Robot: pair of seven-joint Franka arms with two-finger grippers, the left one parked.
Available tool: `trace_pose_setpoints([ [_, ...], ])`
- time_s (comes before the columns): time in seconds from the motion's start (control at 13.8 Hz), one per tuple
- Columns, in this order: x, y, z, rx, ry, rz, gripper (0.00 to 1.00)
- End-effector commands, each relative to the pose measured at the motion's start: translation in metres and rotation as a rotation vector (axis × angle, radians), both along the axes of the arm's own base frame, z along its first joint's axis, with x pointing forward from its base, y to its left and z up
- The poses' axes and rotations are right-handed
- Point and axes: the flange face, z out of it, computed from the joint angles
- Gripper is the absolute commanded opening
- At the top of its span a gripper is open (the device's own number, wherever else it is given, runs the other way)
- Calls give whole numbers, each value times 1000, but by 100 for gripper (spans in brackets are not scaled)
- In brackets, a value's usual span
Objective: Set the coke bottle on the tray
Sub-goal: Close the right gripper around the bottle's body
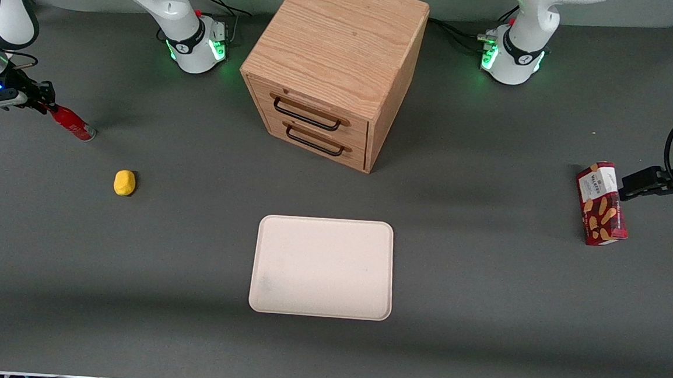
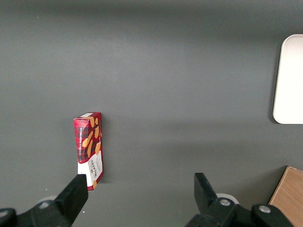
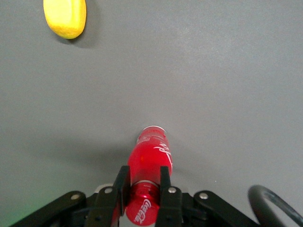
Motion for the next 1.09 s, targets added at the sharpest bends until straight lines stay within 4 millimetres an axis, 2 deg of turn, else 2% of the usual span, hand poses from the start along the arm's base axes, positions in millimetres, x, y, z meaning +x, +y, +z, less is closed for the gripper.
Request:
trace_pose_setpoints([
  [0.0,1,0,-4,-5,8,28,1],
  [0.29,4,0,3,-6,5,54,0],
  [0.51,15,-3,27,-8,20,56,0],
  [0.72,43,-3,83,-5,46,69,0],
  [0.8,54,0,107,-2,42,76,0],
  [1.01,70,1,183,26,44,77,0],
])
